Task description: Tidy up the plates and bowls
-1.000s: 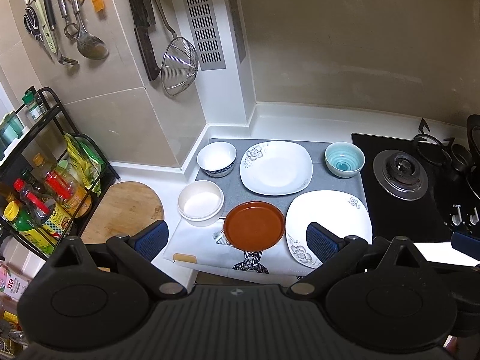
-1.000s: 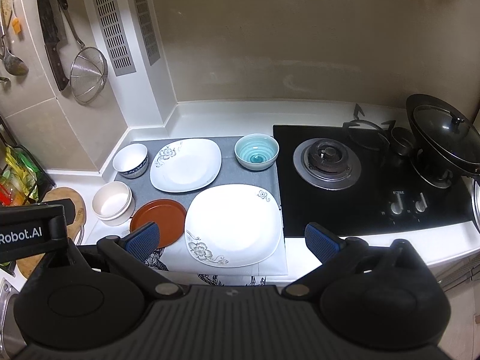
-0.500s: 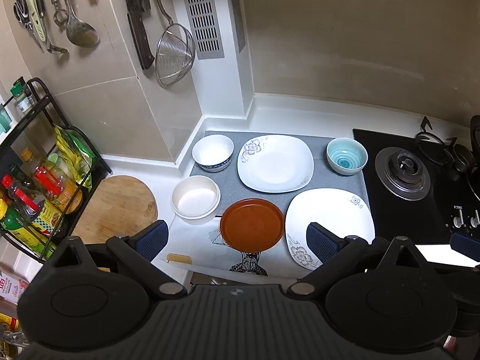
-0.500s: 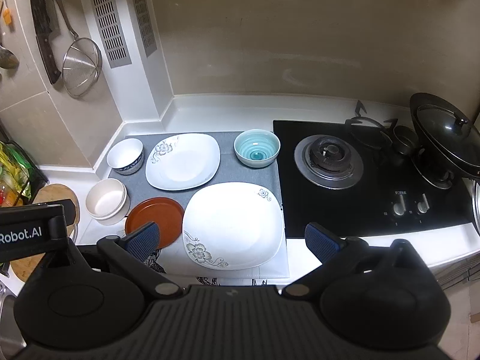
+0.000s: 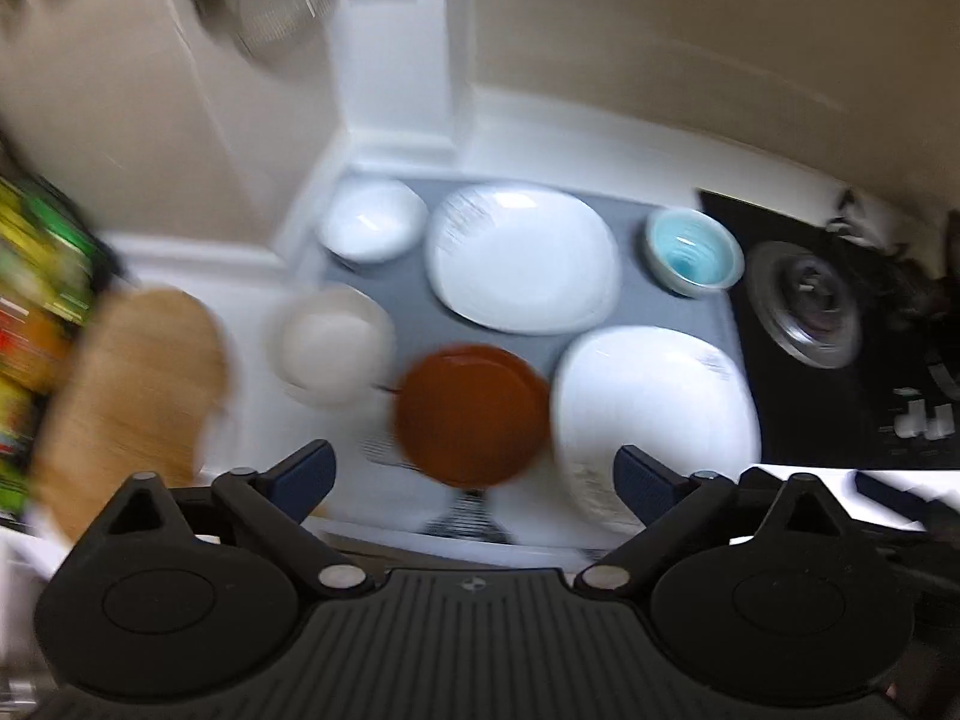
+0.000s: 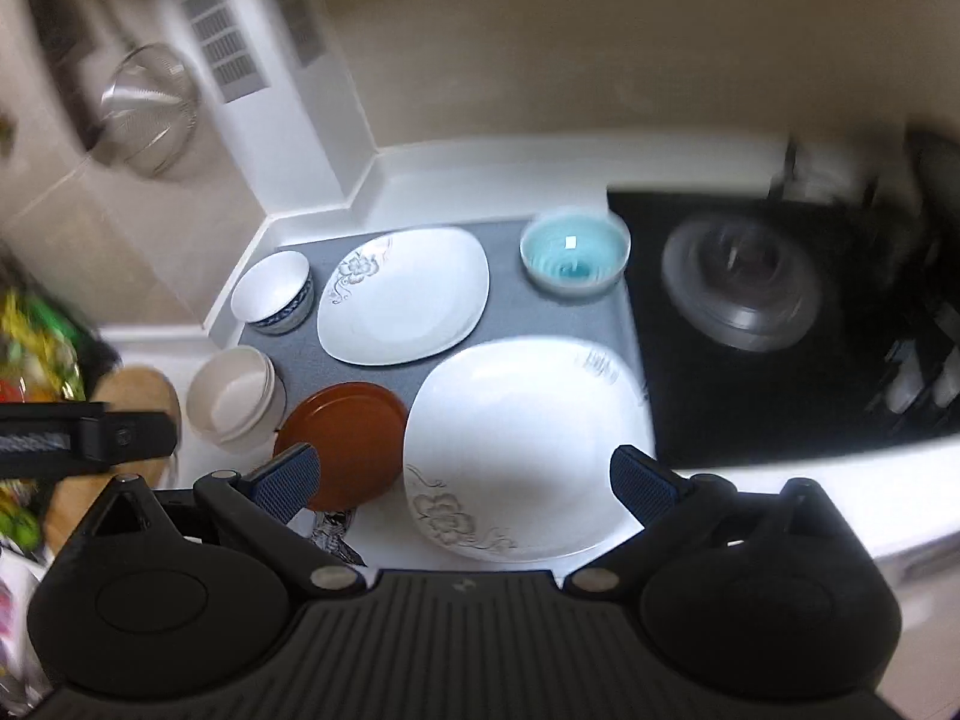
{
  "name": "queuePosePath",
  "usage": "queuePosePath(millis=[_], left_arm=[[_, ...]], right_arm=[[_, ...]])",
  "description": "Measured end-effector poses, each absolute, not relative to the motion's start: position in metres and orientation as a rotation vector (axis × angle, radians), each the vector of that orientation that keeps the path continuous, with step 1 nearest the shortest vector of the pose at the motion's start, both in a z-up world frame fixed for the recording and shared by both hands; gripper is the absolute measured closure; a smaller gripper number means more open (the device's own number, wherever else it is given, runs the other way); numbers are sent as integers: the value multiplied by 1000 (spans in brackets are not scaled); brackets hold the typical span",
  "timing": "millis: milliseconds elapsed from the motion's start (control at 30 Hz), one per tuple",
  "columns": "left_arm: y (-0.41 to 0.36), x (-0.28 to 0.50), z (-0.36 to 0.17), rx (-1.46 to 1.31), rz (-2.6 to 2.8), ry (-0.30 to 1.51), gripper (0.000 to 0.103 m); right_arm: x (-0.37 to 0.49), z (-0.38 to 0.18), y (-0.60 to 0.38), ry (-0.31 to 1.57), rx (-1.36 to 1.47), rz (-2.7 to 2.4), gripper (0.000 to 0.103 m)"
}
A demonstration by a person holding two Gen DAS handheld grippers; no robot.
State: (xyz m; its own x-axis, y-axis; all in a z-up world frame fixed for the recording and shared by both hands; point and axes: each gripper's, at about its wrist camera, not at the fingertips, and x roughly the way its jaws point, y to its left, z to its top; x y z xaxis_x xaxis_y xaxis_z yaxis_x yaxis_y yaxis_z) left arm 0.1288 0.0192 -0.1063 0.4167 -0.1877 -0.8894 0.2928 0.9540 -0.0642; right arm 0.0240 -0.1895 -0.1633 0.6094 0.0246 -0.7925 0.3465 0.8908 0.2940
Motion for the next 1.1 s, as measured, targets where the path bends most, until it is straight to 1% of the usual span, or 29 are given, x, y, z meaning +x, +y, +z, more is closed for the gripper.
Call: queuePosePath(millis=[67,133,167,267,300,333,367,400,433,467,500,567,600,633,700,767,800,833,867,967,1033,1100], left_arm=[[30,151,-134,-7,-437,1161,5],[36,171,-165,-80,-521,1228,4],[36,181,-182,-102,-543,1264,4],[36,210,-229,-212,-630,1373,4],[33,218,-243,-236,-651,1403,8],[28,224,-255,-243,-671,1423,14],[23,231,-265,-234,-693,1440,19],[16,236,-275,-217,-699,1461,30],[9,241,-282,-200,-693,1489,43],[6,244,-287,-190,-685,1524,49],[1,247,-294,-192,-690,1544,54],[-9,248,-302,-184,-676,1544,54],[-14,248,-306,-163,-636,1554,55],[-17,247,-310,-150,-588,1571,60],[-19,244,-316,-153,-520,1585,64],[-21,240,-322,-155,-485,1601,65],[-23,238,-327,-154,-468,1607,69],[-24,237,-329,-173,-455,1609,73],[-24,235,-332,-200,-444,1613,74],[-30,233,-338,-215,-403,1616,76],[-36,233,-340,-197,-397,1609,78],[-40,238,-343,-184,-370,1602,79]], right_arm=[[23,-190,-213,863,562,-149,1],[19,-214,-230,792,612,-116,1],[18,-224,-236,774,589,-131,1],[24,-249,-249,803,499,-163,1],[27,-256,-256,818,494,-179,1],[28,-263,-262,840,510,-194,1],[27,-268,-272,858,545,-200,4],[26,-273,-279,863,588,-203,6],[23,-278,-287,862,628,-199,13],[22,-283,-294,859,665,-184,23],[22,-288,-300,860,692,-167,27],[22,-299,-310,868,716,-143,35],[23,-304,-317,876,729,-135,37],[22,-308,-323,878,752,-130,39],[24,-314,-332,881,804,-92,39],[29,-321,-339,893,821,-27,41],[33,-324,-342,896,816,-1,42],[37,-327,-345,902,806,23,46],[42,-329,-348,908,796,42,49],[56,-332,-360,899,815,73,64],[63,-334,-365,897,821,96,68],[68,-337,-367,897,799,124,71]])
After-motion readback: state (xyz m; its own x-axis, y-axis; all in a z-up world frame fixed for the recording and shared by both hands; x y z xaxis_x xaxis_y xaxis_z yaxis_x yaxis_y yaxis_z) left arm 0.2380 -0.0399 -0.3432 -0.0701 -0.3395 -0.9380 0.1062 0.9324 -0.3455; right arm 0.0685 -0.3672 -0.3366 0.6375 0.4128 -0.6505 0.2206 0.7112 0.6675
